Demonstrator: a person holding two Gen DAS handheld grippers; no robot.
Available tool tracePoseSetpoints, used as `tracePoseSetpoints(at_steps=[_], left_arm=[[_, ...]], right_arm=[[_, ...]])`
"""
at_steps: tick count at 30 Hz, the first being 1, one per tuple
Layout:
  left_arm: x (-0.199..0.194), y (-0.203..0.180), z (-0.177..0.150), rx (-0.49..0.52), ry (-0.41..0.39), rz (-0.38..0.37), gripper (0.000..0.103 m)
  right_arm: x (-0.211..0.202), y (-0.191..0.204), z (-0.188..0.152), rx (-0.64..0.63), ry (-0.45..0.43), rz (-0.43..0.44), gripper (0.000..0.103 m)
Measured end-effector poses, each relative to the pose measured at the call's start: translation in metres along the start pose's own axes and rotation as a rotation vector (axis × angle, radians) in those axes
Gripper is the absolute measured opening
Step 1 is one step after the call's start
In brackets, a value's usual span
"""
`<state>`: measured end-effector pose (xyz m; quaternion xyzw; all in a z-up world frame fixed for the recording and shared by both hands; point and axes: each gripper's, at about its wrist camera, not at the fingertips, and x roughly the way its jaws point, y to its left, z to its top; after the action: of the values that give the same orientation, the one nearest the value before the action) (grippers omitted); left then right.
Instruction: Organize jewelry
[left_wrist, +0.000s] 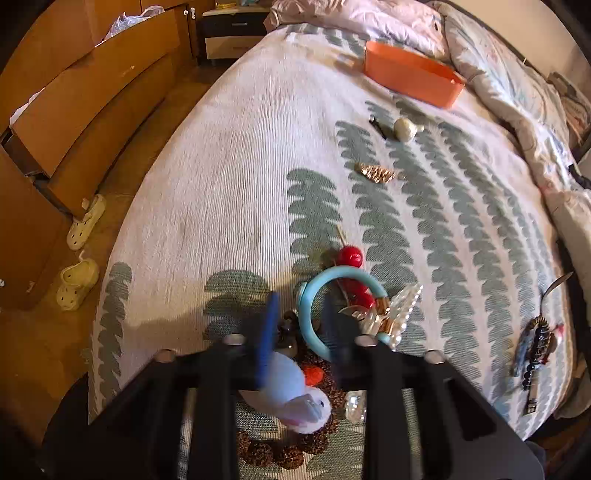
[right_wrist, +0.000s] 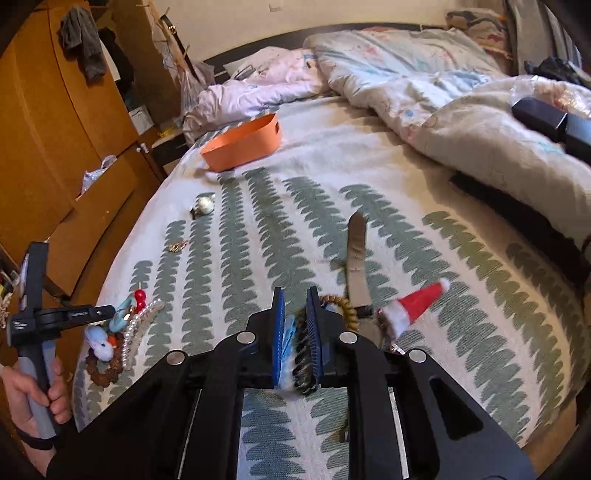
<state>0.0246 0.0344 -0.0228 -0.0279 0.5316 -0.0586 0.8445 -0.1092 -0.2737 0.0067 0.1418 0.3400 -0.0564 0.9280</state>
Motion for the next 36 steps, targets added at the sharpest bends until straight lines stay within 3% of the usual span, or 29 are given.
tracePoseSetpoints(at_steps=[2,5,9,12,16,20,25,33,36], left_arm=[[-0.007,0.002,0.001,-0.009,-0.029,-0.006,0.056],[-0.014,0.005,0.003,-0.012,-0.067,0.012,0.057],[-0.015,0.008,0.013,-0.013,-0.084,0.031,0.057],[-0.012,0.004,0.025,0.008,-0.069,0.026,0.057],[-0.007,-0.011,0.045,0.054,-0.069,0.027,0.066],[0.006,-0.022,0.061,0.069,-0.034,0.009,0.066],[0.036,-0.036,0.081,0.084,0.038,0.013,0.066],[0.067,-0.052,0.104,0.093,0.078,0.000,0.066],[0.077,-0.056,0.110,0.103,0.097,-0.005,0.066]], right_arm=[[-0.002,-0.002,0.001,0.004,-0.016,-0.002,0.020],[-0.001,-0.006,0.001,0.022,-0.033,0.023,0.024],[0.002,-0.008,0.000,0.023,-0.048,0.026,0.044],[0.003,-0.011,0.000,0.025,-0.058,0.039,0.048],[0.006,-0.011,0.000,0.009,-0.065,0.031,0.059],[0.017,-0.010,0.006,0.006,-0.038,0.044,0.059],[0.044,0.015,0.038,-0.024,0.016,0.132,0.060],[0.139,0.094,0.113,-0.081,0.140,0.247,0.060],[0.181,0.122,0.127,-0.113,0.185,0.233,0.060]])
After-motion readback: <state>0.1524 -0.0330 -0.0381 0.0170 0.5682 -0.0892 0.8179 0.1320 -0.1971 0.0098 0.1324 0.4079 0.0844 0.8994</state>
